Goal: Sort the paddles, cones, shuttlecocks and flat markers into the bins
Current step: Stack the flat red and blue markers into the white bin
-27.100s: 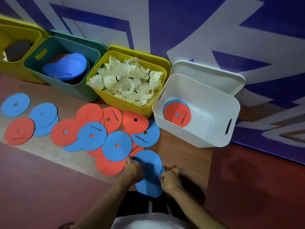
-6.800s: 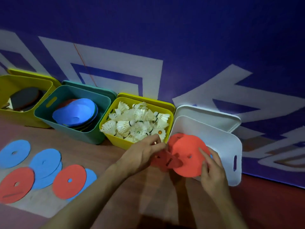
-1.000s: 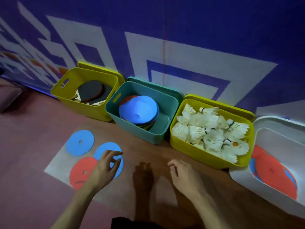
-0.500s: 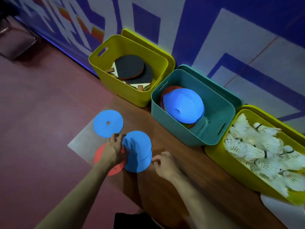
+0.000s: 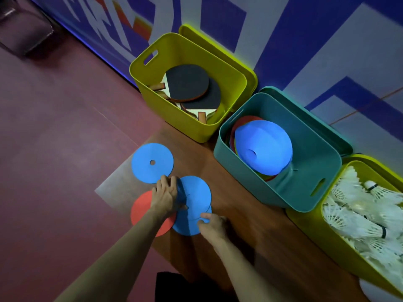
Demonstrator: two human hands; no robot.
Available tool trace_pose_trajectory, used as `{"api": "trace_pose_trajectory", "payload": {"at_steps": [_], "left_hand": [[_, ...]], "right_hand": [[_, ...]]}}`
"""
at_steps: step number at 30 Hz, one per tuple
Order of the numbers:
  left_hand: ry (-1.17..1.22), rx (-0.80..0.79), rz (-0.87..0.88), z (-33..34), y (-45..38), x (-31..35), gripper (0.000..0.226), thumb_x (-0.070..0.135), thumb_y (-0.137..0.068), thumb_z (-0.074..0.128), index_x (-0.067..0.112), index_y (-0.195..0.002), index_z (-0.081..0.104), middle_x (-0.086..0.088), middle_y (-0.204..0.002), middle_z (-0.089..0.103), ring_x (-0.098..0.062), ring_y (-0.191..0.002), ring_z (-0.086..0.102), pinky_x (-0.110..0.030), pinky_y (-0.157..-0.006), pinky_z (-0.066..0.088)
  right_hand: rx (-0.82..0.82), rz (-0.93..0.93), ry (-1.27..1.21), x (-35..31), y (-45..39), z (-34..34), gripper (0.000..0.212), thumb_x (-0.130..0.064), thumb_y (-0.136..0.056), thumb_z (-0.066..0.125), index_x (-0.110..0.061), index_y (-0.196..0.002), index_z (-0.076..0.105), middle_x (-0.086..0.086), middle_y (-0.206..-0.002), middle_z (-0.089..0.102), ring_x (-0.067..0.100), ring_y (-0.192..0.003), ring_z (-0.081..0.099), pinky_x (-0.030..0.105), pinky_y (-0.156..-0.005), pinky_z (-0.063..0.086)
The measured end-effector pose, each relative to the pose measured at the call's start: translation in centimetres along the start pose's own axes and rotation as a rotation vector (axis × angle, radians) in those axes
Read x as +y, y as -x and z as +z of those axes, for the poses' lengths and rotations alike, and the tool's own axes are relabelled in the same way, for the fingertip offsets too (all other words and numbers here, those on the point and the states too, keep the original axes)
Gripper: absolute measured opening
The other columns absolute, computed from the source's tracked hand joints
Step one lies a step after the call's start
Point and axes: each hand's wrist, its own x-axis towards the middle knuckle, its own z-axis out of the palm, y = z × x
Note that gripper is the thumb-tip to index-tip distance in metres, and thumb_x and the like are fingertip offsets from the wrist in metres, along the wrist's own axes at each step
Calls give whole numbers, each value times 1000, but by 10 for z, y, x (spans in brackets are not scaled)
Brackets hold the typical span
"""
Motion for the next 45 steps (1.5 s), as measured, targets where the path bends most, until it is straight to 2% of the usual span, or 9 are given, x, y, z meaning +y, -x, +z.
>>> {"api": "trace_pose_trajectory", "payload": {"at_steps": [7, 11, 15, 17, 22, 26, 33, 41, 45], "left_hand": [[-52, -15, -3, -5, -1, 7, 97, 71, -58, 78, 16, -127, 37, -10, -117, 36, -28, -100, 45, -42, -82, 48], [-34, -46, -13, -8, -2, 9, 95, 71, -62, 75, 16, -127, 31, -8, -117, 37, -28, -101, 45, -44, -79, 49], [411, 94, -51, -6, 5, 10, 26, 41, -93, 57, 27, -104, 39, -5, -98, 58, -34, -89, 59, -48, -76, 49], [584, 168, -31, -12, 14, 17, 13, 33, -98, 54, 25, -102, 45, -3, -90, 61, -33, -81, 61, -48, -70, 52], [636, 273, 207, -46, 48, 57, 7, 29, -101, 49, 28, -107, 50, 0, -98, 60, -25, -84, 59, -40, -63, 50], [563, 396, 433, -77, 82, 97, 32, 24, -96, 36, 24, -117, 60, -3, -109, 60, -22, -94, 58, -34, -72, 52], [481, 494, 665, -112, 159, 195, 36, 2, -90, 54, 24, -117, 61, 7, -102, 54, -15, -87, 57, -28, -69, 45], [498, 408, 894, -114, 219, 363, 26, 23, -98, 46, 25, -113, 67, 8, -98, 49, 1, -91, 54, -15, -81, 39], [439, 356, 994, -95, 236, 445, 26, 20, -99, 47, 27, -116, 65, 9, -102, 52, -6, -93, 55, -23, -81, 43]], "right_hand": [[-23, -37, -113, 0, -5, -10, 31, -24, -91, 60, -27, -122, 68, 1, -132, 48, 11, -93, 63, 18, -84, 50], [-98, -30, -164, 0, 6, -16, 36, -23, -94, 57, -21, -129, 64, -1, -134, 61, 15, -114, 63, 31, -100, 51], [87, -241, 33, 4, 26, -24, 36, -18, -98, 47, -15, -131, 60, -1, -137, 56, 15, -123, 56, 25, -103, 44], [223, -369, 116, 17, 40, -29, 36, -23, -99, 44, -16, -132, 57, -5, -138, 51, 14, -118, 57, 27, -98, 47], [400, -532, 173, 78, 66, -58, 38, -31, -99, 39, -22, -135, 49, -14, -145, 37, 10, -109, 60, 29, -88, 52], [519, -612, 67, 135, 96, -84, 45, -39, -96, 35, -26, -135, 53, -14, -146, 40, 7, -122, 54, 30, -94, 51], [759, -653, -83, 226, 179, -137, 40, -20, -89, 60, -30, -128, 66, -21, -139, 48, -5, -114, 55, -3, -85, 35], [1152, -610, -330, 345, 248, -217, 40, -29, -88, 48, -23, -120, 72, -9, -134, 59, -13, -120, 51, 1, -91, 39], [1230, -485, -439, 418, 262, -248, 41, -29, -88, 50, -20, -123, 70, -3, -135, 56, -5, -120, 52, 3, -95, 38]]}}
